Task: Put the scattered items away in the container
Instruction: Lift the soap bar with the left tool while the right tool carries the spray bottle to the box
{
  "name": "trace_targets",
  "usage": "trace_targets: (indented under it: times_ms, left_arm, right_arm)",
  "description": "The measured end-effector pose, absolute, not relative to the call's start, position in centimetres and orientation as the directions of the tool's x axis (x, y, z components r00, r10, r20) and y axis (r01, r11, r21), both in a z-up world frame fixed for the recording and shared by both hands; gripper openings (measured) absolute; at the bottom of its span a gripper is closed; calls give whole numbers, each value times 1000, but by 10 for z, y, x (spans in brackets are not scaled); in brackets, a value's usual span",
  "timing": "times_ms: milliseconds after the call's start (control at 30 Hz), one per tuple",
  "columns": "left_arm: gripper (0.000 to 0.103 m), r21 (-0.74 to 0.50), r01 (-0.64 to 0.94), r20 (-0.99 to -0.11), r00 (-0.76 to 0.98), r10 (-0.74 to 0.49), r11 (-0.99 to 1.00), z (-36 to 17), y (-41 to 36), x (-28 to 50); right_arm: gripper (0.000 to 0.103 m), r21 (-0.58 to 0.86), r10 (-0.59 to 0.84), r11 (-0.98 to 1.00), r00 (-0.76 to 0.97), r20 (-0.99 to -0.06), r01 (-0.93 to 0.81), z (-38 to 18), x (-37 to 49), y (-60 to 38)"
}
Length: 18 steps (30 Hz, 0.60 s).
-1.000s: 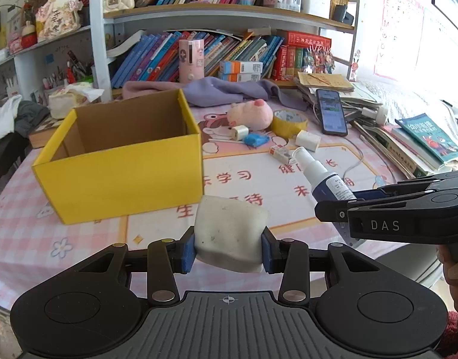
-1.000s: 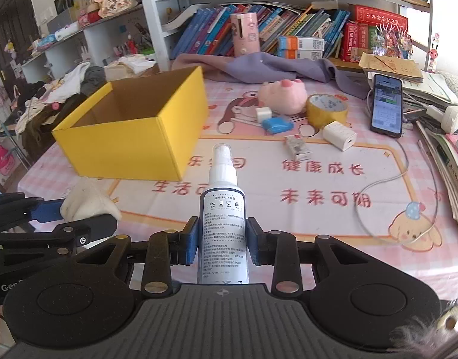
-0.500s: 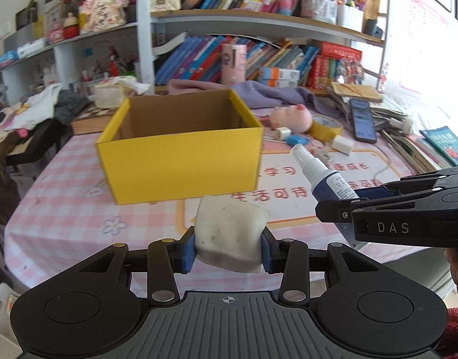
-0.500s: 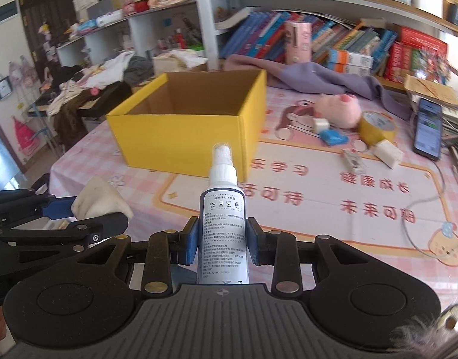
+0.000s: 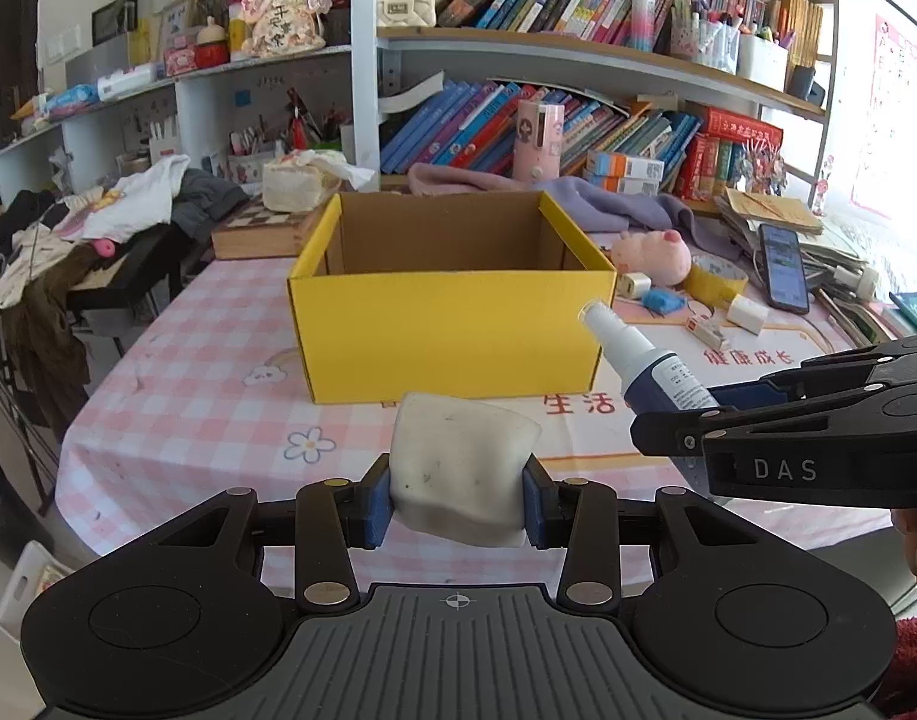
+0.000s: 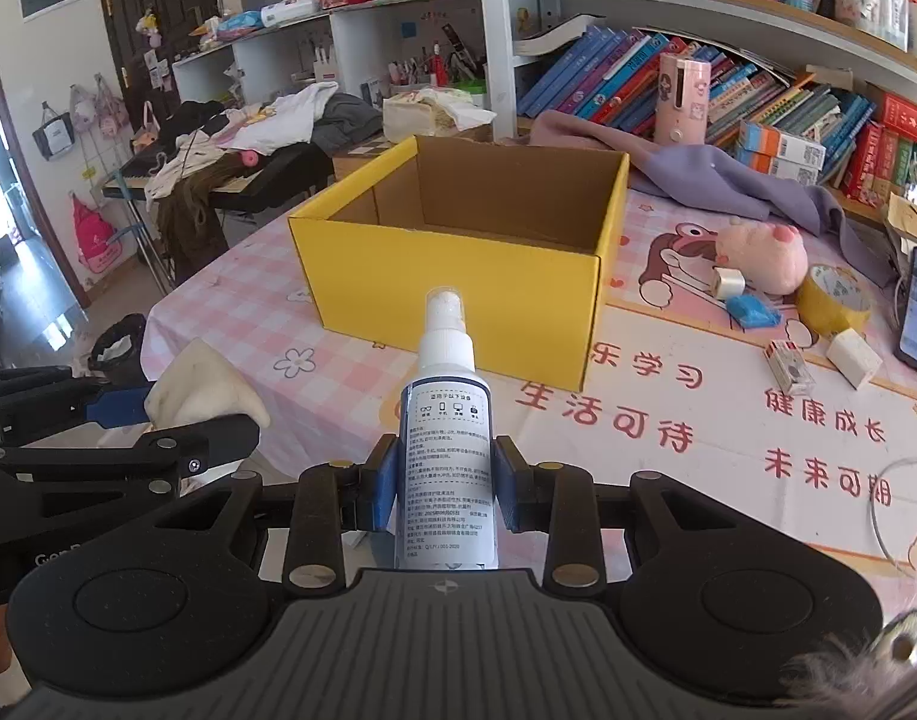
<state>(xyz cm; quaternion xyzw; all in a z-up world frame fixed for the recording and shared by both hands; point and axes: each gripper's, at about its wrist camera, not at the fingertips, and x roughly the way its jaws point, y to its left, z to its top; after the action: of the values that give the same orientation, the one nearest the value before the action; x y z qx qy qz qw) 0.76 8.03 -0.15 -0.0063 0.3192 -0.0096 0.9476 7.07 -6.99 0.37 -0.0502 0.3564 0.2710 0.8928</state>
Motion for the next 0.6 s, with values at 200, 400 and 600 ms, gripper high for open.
trace_targets:
  times_ms: [200,400,600]
  left_arm:
    - [39,-10,3,-601,799,-8,1000,0,87,9]
    - [39,-16,5,-615,789,-14,1000,-2,91,17]
    - [39,-27,13,-630,776,-27,1000,-8,87,24]
  right_arm:
    - [31,98,462,836,596,-656,-540,6,72,-59]
    - [31,101,454,840,588,-669,-534,5,77,-56]
    - [31,94,455,833,579,-677,-545,3,82,-56]
